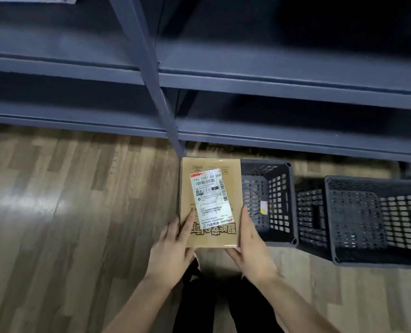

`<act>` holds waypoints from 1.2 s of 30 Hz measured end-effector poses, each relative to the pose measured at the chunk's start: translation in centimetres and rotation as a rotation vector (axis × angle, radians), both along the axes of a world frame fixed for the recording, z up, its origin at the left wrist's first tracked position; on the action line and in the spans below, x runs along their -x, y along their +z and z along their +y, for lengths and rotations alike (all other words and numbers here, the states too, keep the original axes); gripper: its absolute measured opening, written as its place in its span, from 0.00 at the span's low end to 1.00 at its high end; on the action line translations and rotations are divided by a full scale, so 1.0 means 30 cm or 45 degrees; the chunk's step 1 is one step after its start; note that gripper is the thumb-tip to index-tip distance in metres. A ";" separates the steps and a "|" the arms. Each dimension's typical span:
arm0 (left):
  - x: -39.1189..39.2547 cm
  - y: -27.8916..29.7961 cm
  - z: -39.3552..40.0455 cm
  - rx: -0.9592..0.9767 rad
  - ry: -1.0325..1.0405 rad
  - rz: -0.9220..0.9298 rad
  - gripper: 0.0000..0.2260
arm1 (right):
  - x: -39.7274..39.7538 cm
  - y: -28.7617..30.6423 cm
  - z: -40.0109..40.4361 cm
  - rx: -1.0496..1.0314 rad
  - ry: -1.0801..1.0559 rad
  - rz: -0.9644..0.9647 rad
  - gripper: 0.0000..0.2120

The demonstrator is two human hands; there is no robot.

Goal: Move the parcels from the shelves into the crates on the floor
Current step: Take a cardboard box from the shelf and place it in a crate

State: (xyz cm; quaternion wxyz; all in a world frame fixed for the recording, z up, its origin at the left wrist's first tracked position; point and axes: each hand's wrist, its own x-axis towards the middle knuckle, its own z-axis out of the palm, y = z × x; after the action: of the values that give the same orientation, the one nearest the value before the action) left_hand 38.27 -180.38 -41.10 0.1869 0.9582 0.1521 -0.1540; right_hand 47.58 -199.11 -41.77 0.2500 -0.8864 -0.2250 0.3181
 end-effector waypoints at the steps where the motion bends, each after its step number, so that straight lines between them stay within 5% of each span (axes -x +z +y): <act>1: -0.015 -0.060 -0.005 0.009 -0.012 0.008 0.47 | -0.007 -0.053 -0.004 0.023 -0.011 0.018 0.53; 7: -0.131 -0.472 -0.073 0.061 -0.013 0.187 0.37 | -0.102 -0.438 -0.062 0.213 0.056 0.038 0.49; 19: -0.342 -1.279 -0.067 -0.053 0.024 0.417 0.37 | -0.286 -1.261 -0.007 0.438 0.361 -0.042 0.43; 28: -0.393 -1.471 0.012 -0.233 0.273 0.553 0.32 | -0.296 -1.501 0.146 0.430 0.555 -0.170 0.46; 36: -0.428 -1.533 0.024 -0.339 0.120 0.677 0.34 | -0.309 -1.568 0.144 0.433 0.639 -0.150 0.40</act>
State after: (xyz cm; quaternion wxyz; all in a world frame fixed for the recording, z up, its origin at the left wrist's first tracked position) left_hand 51.10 -179.66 -87.08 0.0203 0.8923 0.2587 -0.3695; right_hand 56.85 -194.79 -88.82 -0.0019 -0.8492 -0.3945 0.3510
